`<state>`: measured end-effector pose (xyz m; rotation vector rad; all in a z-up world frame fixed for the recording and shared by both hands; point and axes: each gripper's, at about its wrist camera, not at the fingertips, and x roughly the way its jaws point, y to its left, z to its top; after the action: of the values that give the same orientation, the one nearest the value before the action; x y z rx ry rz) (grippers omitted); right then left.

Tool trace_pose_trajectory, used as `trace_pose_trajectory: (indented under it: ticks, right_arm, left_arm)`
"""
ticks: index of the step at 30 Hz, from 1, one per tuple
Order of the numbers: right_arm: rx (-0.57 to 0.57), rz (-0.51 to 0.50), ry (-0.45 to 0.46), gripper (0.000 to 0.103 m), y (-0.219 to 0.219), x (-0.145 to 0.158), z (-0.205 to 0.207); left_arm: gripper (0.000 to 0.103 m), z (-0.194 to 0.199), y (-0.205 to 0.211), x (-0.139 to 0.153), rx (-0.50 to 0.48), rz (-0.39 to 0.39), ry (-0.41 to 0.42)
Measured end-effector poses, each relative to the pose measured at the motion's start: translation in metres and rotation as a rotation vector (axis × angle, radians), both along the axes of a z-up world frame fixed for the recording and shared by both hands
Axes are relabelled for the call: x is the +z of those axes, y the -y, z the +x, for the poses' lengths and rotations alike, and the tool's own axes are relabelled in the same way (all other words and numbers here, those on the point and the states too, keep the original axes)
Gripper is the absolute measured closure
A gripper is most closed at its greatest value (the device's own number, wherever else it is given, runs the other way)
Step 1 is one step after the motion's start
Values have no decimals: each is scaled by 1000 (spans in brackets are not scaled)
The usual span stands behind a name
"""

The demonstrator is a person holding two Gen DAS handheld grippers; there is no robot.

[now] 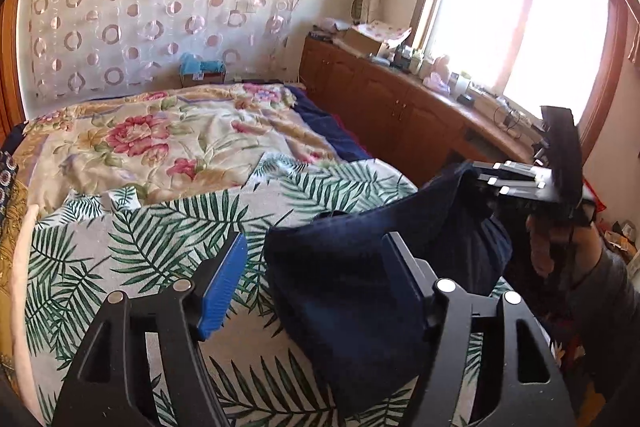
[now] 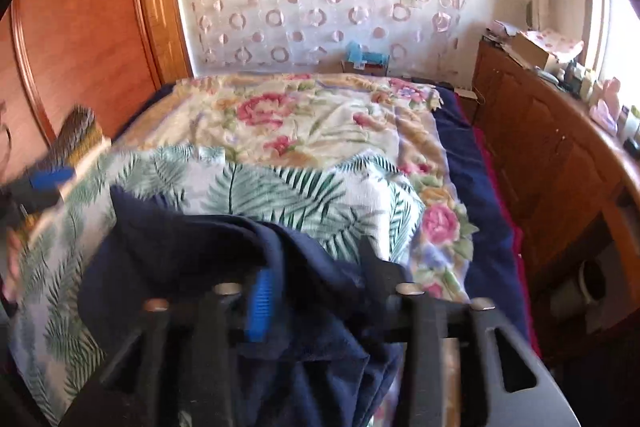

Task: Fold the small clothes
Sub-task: 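Grasp the folded shirt bundle with both tools and lift it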

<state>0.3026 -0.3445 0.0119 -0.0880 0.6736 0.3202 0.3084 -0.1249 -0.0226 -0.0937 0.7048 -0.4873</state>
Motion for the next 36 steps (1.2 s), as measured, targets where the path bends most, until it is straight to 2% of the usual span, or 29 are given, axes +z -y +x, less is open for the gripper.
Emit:
trace_pose_trajectory:
  ticks: [4, 7, 11, 19, 21, 23, 24, 26, 27, 28, 30, 31, 36]
  right_arm:
    - [-71, -5, 56, 46, 10, 7, 2]
    - [-150, -9, 35, 43, 14, 5, 3]
    - [-221, -109, 32, 43, 11, 5, -6]
    - [-143, -36, -28, 43, 22, 10, -41]
    - [-136, -30, -38, 43, 25, 11, -48]
    - [-131, -19, -42, 43, 29, 12, -53]
    - [-132, -18, -43, 43, 32, 12, -56]
    - [-133, -12, -47, 43, 35, 11, -56]
    - [-131, -6, -49, 43, 36, 9, -53]
    - [-132, -2, -52, 43, 38, 9, -54]
    - [-133, 3, -58, 43, 38, 5, -49]
    - [-132, 7, -61, 43, 38, 4, -48]
    - [-111, 41, -77, 43, 37, 2, -47]
  left_arm:
    - [33, 8, 2, -18, 9, 20, -60]
    - [33, 11, 7, -31, 6, 42, -102]
    - [33, 15, 12, -46, -5, 56, -161]
    - [33, 24, 21, -56, -32, 37, -213]
    - [33, 29, 22, -61, -42, 3, -253]
    - [33, 28, 22, -61, -43, -13, -252]
    - [35, 27, 23, -60, -50, -16, -250]
    - [46, 27, 25, -61, -60, -21, -252]
    - [58, 26, 26, -60, -65, -15, -244]
    - [75, 25, 27, -59, -67, -7, -235]
    - [87, 24, 25, -57, -74, -14, -229]
    - [90, 22, 23, -53, -79, -22, -220]
    - [91, 2, 14, -20, -77, -68, -124]
